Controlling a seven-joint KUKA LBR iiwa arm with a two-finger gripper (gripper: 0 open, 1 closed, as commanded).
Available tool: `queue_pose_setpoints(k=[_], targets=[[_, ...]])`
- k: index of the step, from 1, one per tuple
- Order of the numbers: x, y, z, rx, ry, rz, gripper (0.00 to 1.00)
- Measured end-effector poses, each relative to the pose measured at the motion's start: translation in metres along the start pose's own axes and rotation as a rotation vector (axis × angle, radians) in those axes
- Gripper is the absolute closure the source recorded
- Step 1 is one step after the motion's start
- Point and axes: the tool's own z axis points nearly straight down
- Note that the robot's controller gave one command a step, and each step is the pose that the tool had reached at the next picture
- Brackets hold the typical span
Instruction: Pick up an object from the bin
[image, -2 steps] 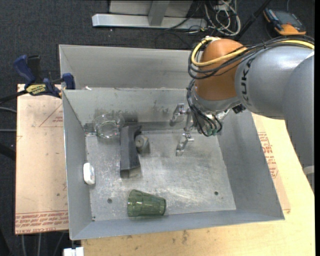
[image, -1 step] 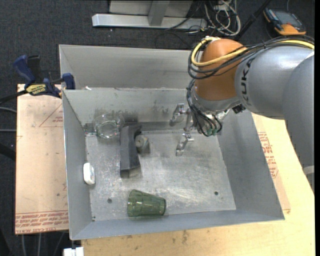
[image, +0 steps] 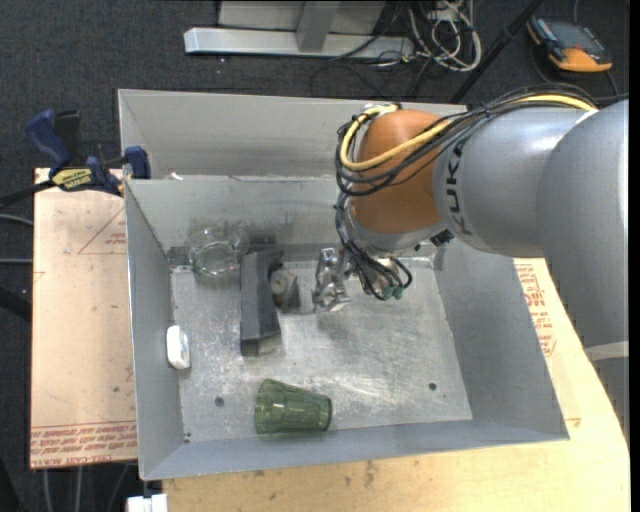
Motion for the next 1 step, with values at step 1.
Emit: queue_pose_setpoints(k=[1], targets=[[0.0000, 0.0000, 0.0000, 0.000, 0.000, 0.000, 0.00]])
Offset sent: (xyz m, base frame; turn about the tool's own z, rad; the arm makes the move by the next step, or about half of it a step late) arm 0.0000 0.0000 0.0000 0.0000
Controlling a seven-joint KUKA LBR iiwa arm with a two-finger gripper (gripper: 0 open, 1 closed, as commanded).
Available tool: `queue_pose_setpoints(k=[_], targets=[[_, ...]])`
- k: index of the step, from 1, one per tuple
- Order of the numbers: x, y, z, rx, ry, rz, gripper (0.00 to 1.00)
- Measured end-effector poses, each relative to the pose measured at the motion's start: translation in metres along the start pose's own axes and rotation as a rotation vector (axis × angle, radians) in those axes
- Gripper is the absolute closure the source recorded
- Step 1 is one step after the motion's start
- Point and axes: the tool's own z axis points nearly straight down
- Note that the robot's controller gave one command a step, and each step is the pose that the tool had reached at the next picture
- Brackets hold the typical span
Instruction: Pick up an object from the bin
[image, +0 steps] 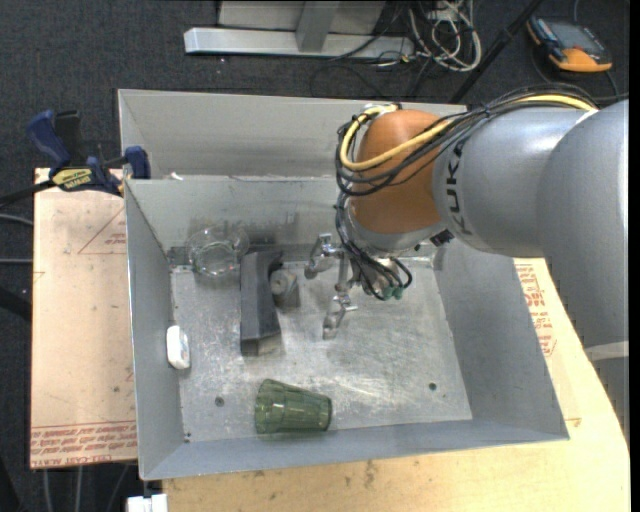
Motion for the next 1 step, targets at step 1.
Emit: queue_pose_setpoints(k=[1], targets=[[0.0000, 0.0000, 0.0000, 0.000, 0.000, 0.000, 0.00]])
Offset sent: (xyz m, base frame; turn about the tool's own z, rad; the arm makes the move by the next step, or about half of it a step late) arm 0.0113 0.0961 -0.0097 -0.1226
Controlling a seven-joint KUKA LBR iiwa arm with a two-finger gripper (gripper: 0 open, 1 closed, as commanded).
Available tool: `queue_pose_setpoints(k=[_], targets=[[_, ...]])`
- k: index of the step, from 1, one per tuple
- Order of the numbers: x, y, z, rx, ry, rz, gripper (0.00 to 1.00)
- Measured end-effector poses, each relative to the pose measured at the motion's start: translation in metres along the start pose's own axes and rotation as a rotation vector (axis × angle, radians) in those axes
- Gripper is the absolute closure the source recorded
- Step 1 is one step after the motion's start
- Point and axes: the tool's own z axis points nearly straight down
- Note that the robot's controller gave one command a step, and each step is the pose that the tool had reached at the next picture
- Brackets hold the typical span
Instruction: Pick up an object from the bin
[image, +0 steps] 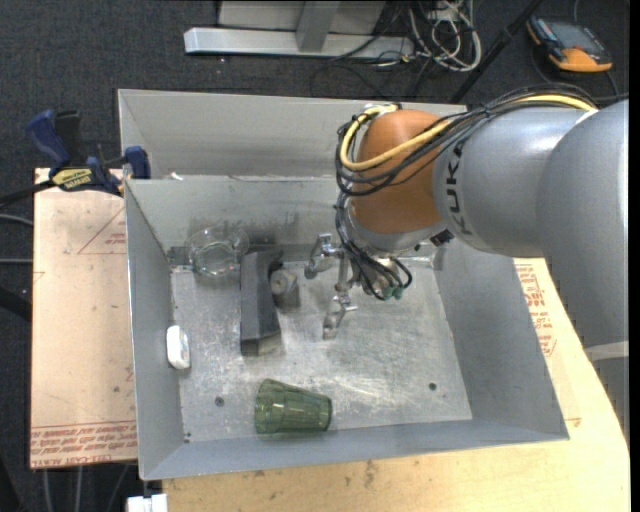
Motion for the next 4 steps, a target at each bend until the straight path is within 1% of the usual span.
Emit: queue_pose_setpoints(k=[1, 2, 3, 4], targets=[[-0.012, 0.039, 0.004, 0.005, -0.004, -0.053, 0.00], [-0.042, 0.089, 0.028, -0.001, -0.003, -0.229, 1.00], [-0.042, 0.089, 0.028, -0.002, -0.003, -0.229, 1.00], [-0.040, 0.088, -0.008, -0.001, 0.007, -0.240, 1.00]])
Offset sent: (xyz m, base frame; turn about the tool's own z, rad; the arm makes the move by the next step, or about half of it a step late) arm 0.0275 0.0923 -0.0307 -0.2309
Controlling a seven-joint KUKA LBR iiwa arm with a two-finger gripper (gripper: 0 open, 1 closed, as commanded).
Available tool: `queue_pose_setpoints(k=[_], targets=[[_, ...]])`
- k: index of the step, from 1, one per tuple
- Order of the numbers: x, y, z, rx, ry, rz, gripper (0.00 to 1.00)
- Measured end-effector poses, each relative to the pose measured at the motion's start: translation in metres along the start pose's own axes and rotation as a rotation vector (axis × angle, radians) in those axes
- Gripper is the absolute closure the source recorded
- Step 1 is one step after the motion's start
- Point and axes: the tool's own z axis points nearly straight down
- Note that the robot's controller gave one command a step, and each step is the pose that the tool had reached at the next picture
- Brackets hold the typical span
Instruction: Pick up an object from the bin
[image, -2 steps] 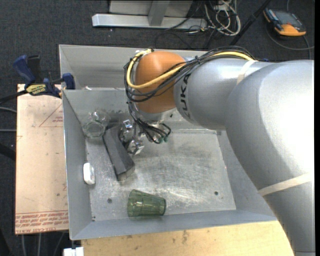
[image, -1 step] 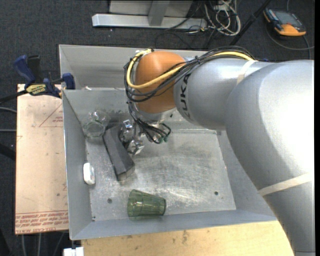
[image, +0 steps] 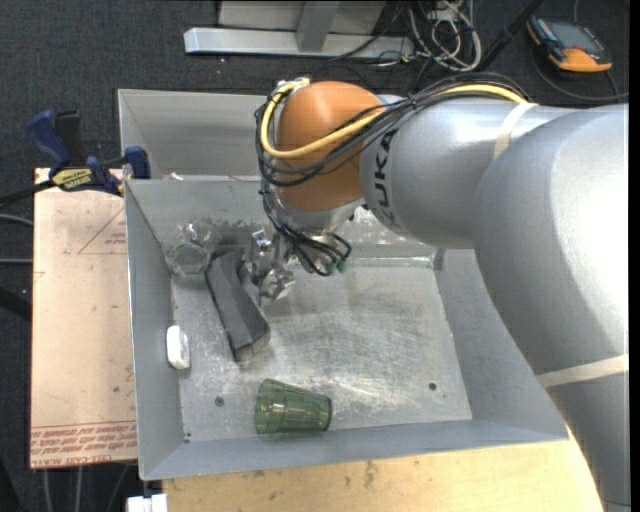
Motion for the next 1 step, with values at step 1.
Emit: queue_pose_setpoints(k=[1], targets=[[0.0047, -0.0041, 0.0366, 0.002, -0.007, -0.008, 0.00]])
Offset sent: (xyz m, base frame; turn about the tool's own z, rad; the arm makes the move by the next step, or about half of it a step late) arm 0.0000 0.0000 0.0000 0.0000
